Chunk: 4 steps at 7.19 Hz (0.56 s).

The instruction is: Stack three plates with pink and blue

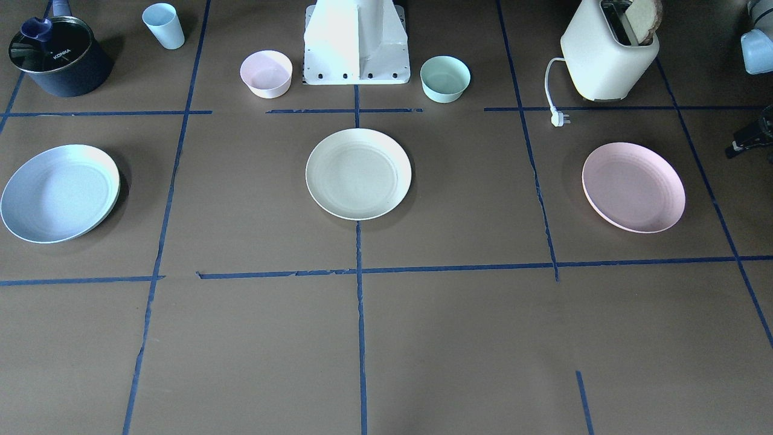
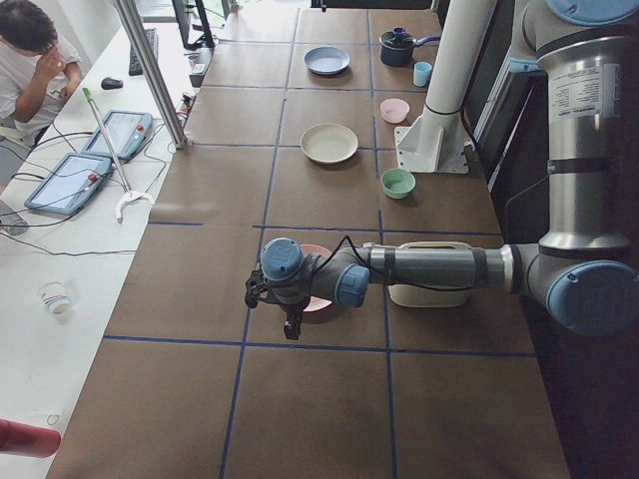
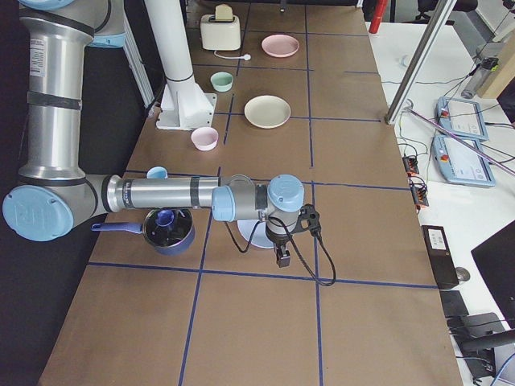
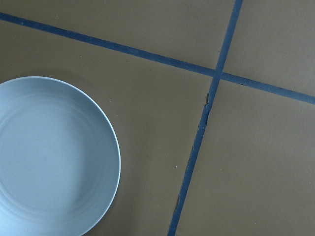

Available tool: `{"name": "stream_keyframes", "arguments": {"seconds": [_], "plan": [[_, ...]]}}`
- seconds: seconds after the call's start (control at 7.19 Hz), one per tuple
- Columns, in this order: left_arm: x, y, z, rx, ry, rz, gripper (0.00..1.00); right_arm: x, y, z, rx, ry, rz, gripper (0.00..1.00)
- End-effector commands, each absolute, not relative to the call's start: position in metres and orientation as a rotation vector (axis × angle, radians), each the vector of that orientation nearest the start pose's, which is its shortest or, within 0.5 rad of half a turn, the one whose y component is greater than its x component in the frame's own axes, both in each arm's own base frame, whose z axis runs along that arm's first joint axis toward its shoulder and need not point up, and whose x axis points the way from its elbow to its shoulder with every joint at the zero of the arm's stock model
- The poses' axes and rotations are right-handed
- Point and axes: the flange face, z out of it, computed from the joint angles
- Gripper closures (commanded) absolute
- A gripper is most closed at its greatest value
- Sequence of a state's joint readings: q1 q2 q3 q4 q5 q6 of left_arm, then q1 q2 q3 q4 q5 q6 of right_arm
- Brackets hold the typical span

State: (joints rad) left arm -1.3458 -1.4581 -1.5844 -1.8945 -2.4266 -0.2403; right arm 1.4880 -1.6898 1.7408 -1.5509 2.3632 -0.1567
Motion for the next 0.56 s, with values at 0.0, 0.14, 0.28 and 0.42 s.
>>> {"name": "stream_keyframes", "arguments": {"seconds": [0.0, 0.14, 0.28, 0.42], "plan": [[0.085, -0.458, 0.680, -0.050, 0.896, -0.007, 0.00, 0.025, -0.450, 0.627, 0.099, -0.792, -0.261, 0.00], [0.099, -0.461, 0.676, -0.072, 0.898, -0.014, 0.00, 0.025, -0.450, 0.626, 0.103, -0.792, -0.264, 0.00], [0.109, -0.461, 0.674, -0.085, 0.899, -0.010, 0.00, 0.025, -0.450, 0.626, 0.104, -0.792, -0.266, 0.00], [0.127, -0.464, 0.666, -0.080, 0.904, 0.028, 0.00, 0.024, -0.450, 0.624, 0.110, -0.793, -0.271, 0.00]]}}
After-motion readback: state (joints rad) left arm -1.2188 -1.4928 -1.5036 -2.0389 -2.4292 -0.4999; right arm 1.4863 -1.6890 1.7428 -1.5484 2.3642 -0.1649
